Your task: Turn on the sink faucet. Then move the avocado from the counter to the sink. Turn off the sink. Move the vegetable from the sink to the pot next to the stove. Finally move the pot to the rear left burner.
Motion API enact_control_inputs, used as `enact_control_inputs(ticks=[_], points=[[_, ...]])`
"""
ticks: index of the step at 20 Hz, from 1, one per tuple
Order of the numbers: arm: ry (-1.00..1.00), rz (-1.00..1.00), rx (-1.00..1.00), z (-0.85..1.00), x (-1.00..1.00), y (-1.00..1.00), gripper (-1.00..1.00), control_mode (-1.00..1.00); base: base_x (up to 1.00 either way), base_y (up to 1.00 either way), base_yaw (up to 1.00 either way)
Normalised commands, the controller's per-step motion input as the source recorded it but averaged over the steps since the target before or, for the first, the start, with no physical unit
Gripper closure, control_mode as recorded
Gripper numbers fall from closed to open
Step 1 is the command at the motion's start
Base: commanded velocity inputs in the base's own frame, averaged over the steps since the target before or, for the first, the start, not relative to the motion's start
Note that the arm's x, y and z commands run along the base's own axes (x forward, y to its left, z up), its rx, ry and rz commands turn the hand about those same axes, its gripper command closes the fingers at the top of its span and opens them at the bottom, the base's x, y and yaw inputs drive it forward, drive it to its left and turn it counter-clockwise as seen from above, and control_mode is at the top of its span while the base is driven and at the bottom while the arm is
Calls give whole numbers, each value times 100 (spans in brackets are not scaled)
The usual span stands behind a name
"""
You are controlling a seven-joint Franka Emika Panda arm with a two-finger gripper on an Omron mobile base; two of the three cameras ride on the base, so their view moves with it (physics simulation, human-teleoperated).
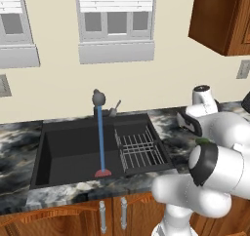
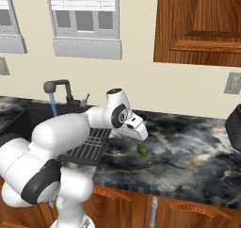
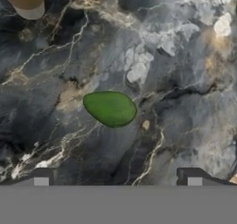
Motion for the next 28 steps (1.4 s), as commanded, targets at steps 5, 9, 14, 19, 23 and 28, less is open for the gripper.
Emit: enact_control_inputs(ticks=[5, 9, 14, 19, 23, 28], points=[[4, 16, -3, -18, 19, -13, -100, -100, 0, 0, 0], [9, 18, -3, -8, 12, -22, -100, -100, 0, 0, 0], [13, 16, -5, -11, 12, -10, -100, -100, 0, 0, 0], [10, 17, -3, -20, 5, -10, -100, -100, 0, 0, 0], [4, 17, 0, -20, 0, -23, -100, -100, 0, 0, 0], [2, 14, 0, -31, 0, -13, -100, -100, 0, 0, 0]])
